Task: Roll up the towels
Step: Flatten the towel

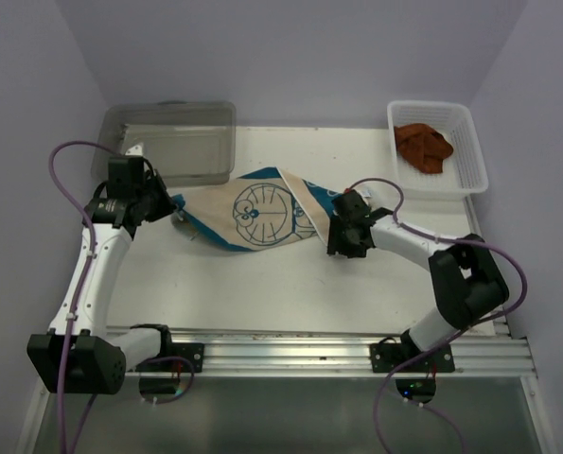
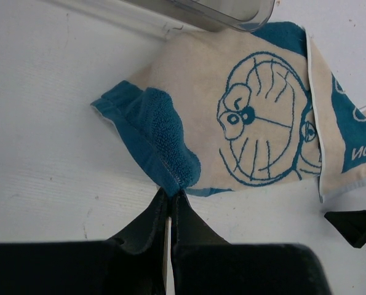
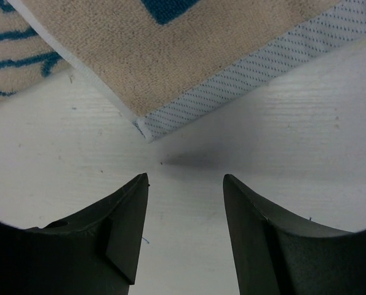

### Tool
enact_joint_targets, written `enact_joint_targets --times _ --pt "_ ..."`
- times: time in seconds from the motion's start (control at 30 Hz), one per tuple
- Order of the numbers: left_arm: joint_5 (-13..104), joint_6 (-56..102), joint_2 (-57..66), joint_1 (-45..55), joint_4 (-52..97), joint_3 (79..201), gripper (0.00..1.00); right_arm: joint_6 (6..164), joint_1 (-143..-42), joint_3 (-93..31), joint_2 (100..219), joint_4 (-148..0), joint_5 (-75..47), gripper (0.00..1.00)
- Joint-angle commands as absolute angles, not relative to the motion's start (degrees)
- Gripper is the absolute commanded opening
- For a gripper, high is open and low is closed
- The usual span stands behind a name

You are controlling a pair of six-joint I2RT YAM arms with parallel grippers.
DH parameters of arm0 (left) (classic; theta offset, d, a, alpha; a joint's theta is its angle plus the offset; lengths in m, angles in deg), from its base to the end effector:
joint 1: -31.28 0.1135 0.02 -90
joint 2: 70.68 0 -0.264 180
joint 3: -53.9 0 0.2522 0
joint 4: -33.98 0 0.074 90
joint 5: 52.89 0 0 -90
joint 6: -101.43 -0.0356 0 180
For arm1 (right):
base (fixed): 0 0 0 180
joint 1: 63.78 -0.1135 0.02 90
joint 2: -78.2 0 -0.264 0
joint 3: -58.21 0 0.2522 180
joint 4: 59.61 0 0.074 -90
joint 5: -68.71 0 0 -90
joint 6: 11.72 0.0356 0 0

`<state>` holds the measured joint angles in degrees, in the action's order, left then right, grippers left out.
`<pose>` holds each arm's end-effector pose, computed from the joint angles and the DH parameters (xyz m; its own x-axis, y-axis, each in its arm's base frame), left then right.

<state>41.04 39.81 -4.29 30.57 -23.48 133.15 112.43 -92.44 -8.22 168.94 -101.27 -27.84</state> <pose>0.2381 -0.0054 0.3346 -0.6468 -0.4662 -0.6036 -0.2799 0.8813 -0.3808 0.2632 0.1393 0.1738 -0.9078 0.1394 -0.3955 0.0893 0.9858 0.1424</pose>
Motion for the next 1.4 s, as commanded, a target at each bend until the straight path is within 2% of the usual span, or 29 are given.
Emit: enact_joint_targets --times 0.0,0.2,0.33,0.4,0.43,0.47,0.5,0.67,0.93,1.1,1.37 --pt "42.5 39.6 -6.3 30.9 -21.0 132.9 0.00 113.7 -92.6 -12.1 170.6 -97.3 -30.9 0.57" --pt "42.6 39.3 -6.3 30.9 -21.0 132.7 0.00 113.8 -92.7 -15.8 176.7 -95.6 -32.8 0.61" --pt "42.7 39.2 -6.3 30.9 -20.9 132.7 0.00 113.9 -93.1 -17.7 179.9 -95.1 -34.3 0.56" --pt "42.8 39.2 -6.3 30.9 -20.9 132.7 0.00 113.7 -93.3 -17.9 181.2 -95.3 -35.3 0.40" --pt "42.9 39.2 -6.3 30.9 -20.9 132.7 0.00 113.9 -93.2 -17.9 181.4 -95.7 -36.4 0.28" --pt "42.8 39.2 -6.3 30.9 -21.0 132.7 0.00 113.9 -93.3 -17.8 180.9 -96.0 -36.8 0.09" --pt "42.8 39.2 -6.4 30.9 -21.0 132.7 0.00 114.0 -93.3 -17.4 180.3 -96.7 -37.4 0.00" --pt "42.5 39.0 -6.4 30.9 -21.0 133.0 0.00 113.3 -93.3 -18.6 171.7 -101.0 -41.8 0.00" --pt "39.8 38.8 -6.7 30.9 -22.1 135.4 0.00 105.9 -93.3 -33.8 153.6 -111.7 -49.7 0.00" --pt "38.6 38.9 -7.5 30.9 -22.6 136.2 0.00 103.2 -93.3 -41.8 149.7 -115.6 -51.7 0.00" --pt "37.3 38.9 -8.3 30.9 -24.0 138.3 0.00 103.9 -93.2 -44.4 143.8 -117.8 -50.4 0.00"
